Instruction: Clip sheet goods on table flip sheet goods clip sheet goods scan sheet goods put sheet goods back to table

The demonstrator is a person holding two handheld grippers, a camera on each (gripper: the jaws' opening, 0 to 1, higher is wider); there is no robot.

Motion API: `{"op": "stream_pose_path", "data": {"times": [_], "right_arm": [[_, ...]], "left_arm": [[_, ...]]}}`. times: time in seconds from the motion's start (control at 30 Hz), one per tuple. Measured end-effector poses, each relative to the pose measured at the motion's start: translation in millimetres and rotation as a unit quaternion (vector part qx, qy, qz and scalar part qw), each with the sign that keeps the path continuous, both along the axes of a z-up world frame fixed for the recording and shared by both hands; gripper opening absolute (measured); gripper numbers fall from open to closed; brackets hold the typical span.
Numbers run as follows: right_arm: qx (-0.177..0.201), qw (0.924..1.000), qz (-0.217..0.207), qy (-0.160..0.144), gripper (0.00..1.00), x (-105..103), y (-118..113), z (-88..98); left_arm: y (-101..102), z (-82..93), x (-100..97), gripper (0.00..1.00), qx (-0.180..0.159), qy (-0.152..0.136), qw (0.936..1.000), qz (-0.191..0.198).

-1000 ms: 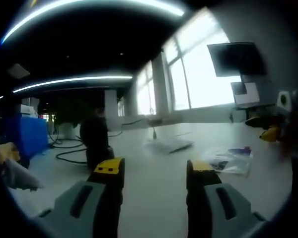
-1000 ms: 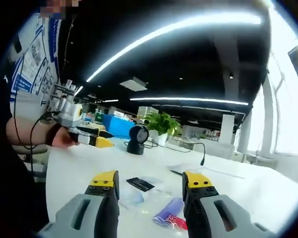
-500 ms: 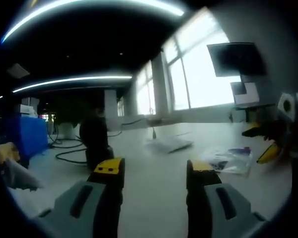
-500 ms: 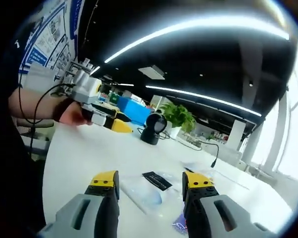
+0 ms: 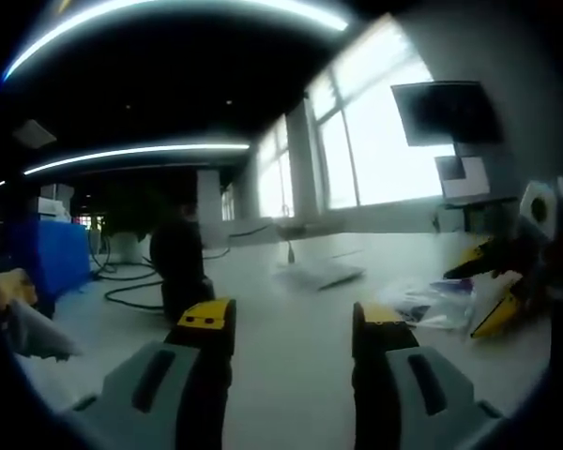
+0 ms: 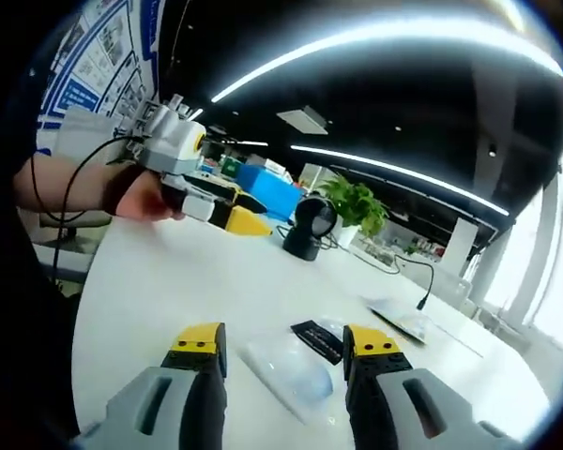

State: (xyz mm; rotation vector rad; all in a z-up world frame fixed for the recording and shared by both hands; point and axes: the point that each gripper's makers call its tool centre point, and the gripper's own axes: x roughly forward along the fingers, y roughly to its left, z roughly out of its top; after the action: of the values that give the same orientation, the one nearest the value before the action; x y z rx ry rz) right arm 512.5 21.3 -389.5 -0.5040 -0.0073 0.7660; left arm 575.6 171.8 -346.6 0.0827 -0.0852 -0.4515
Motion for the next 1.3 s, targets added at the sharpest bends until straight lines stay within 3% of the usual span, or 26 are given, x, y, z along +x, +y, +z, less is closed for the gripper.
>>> {"op": "stream_pose_path", "data": {"times": [0.37, 0.47, 0.77, 1.13, 1.3], "right_arm": [[-0.006, 0.9996, -0.016, 0.022, 0.40, 9.7, -4.3, -6.6], [-0.007, 0.9993, -0.023, 0.029, 0.34, 10.1, -5.4, -9.1], [0.004, 0.9975, -0.036, 0.061, 0.00, 4.0, 1.1, -21.0], [0.012, 0.9961, -0.046, 0.074, 0.00, 5.1, -0.9, -20.7], [0.005, 0.9975, -0.045, 0.055, 0.00, 3.0, -1.2, -14.3]], "left_arm": [[-0.8, 0.1, -0.6, 0.42, 0.000, 0.000, 1.0000, -0.001], [-0.9, 0.0, -0.7, 0.42, 0.000, 0.000, 1.0000, -0.001], [-0.9, 0.3, -0.9, 0.42, 0.000, 0.000, 1.0000, -0.001], [-0.2, 0.3, -0.8, 0.42, -0.001, 0.000, 1.0000, 0.000], [0.1, 0.4, -1.0, 0.42, -0.001, 0.000, 1.0000, 0.000]]}}
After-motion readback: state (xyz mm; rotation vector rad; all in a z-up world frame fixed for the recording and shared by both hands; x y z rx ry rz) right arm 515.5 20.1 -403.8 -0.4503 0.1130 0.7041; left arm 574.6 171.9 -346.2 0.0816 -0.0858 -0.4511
